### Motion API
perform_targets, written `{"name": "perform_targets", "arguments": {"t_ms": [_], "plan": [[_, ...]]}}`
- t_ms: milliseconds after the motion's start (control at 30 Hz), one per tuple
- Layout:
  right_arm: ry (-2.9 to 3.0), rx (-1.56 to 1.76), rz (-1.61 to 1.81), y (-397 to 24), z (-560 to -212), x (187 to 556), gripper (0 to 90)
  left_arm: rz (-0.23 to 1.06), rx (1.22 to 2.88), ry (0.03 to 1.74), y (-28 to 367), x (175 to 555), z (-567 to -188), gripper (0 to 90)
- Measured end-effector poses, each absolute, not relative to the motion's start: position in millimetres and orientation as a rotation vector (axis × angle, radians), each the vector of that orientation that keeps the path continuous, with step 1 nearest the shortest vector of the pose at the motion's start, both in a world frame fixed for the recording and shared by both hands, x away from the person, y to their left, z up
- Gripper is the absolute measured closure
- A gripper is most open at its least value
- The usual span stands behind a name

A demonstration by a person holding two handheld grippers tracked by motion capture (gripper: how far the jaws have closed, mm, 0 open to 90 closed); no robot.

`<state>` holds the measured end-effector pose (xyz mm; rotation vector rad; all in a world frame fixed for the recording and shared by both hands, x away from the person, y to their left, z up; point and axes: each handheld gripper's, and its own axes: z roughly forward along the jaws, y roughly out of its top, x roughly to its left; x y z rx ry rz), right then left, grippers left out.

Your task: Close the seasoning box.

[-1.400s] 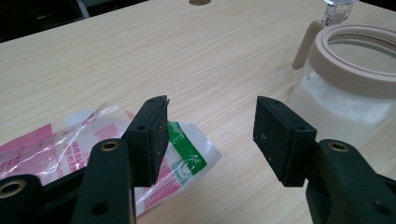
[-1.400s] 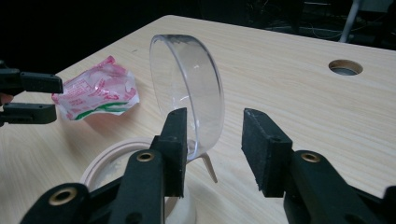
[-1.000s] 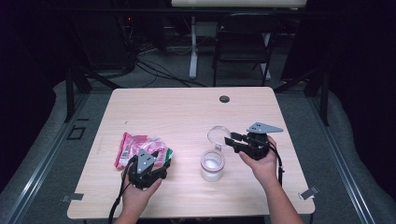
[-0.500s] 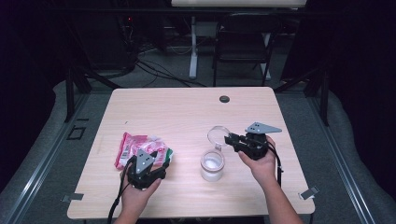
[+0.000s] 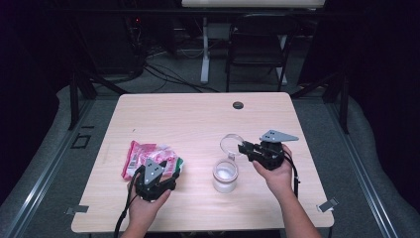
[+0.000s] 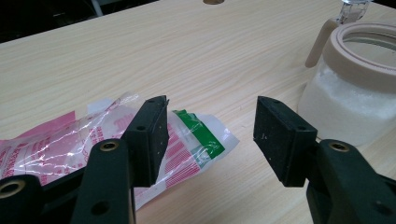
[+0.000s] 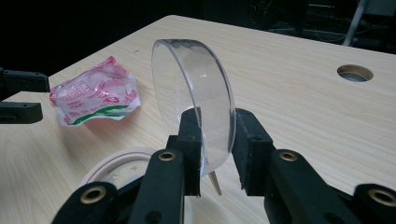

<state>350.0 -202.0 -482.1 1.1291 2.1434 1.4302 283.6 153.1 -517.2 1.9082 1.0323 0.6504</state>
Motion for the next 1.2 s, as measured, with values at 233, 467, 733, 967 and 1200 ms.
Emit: {"name": "perform_targets", "arguments": {"t_ms": [233,467,733,967,1200], "plan": [[2.151,1.121,1.422,-202,-481,350,73.6,0.651,1.909,1.032,153,284,-517,44.5],[2.155,1.114,1.42,-201,-480,348,73.1,0.648,1.911,1.027,152,284,-517,44.5],[2.16,1.085,1.399,-198,-479,343,72.1,0.644,1.914,1.013,149,285,-517,44.6],[2.166,1.045,1.374,-194,-477,337,69.8,0.631,1.915,1.0,145,287,-516,44.6],[2.176,1.005,1.344,-189,-475,328,65.9,0.62,1.921,0.973,139,290,-515,44.6]]}}
